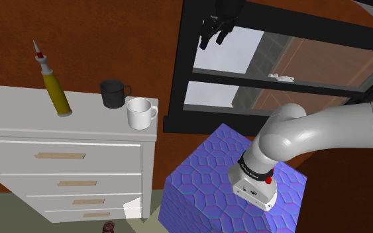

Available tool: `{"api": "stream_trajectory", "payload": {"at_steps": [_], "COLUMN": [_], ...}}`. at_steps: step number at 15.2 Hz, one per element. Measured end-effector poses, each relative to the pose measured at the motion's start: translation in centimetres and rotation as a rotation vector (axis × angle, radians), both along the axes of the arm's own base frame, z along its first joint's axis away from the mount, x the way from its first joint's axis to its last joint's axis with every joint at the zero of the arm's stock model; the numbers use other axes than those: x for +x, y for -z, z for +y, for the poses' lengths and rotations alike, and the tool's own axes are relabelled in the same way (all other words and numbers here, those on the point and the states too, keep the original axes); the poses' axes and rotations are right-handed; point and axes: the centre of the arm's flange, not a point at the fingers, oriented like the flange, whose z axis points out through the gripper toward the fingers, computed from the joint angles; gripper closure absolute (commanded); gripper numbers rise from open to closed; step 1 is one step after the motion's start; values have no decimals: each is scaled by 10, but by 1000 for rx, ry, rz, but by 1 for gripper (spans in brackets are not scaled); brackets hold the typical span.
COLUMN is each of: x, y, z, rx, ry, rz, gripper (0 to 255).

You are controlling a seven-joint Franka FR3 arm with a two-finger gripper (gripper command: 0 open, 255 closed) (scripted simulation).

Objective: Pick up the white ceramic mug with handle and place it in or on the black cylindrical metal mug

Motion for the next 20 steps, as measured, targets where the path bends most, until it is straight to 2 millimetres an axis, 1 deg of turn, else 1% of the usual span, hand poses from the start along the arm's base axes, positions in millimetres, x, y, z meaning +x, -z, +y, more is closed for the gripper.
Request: {"api": "stream_trajectory", "payload": {"at_steps": [1,2,4,7,10,11,14,16,20], "x": [0,3,15,33,53,57,79,89,112], "y": [0,3,18,40,68,73,102,118,151], "z": [0,6,17,41,64,70,96,115,145], "rx": [0,1,4,10,16,18,24,28,36], "ry": [0,1,5,13,21,24,32,38,49], "rz": [0,3,14,32,51,57,76,88,113], "gripper": [0,0,0,0,0,0,0,0,0]}}
